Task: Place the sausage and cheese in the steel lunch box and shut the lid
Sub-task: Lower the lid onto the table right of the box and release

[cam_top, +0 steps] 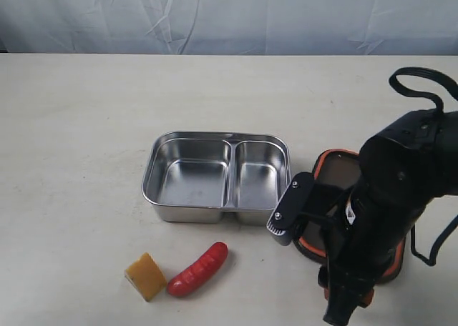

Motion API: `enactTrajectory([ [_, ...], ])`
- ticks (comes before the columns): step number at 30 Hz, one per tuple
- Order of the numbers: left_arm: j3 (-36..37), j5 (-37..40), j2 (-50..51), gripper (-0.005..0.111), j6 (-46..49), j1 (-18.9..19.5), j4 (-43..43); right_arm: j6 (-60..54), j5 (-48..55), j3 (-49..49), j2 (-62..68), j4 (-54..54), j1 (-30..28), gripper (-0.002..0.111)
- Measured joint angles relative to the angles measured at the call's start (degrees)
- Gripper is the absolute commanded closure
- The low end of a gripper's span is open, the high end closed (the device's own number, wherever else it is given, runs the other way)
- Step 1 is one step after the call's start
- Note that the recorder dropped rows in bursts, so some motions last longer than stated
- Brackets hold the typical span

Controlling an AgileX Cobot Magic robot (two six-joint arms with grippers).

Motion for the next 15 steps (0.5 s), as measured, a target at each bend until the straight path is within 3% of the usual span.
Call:
enactTrajectory([
  [15, 0.0, 0.0, 0.0, 0.106, 0.0, 0.0, 0.0, 0.4, 2.5, -1.5, -2.8, 0.7, 0.0, 0.050],
])
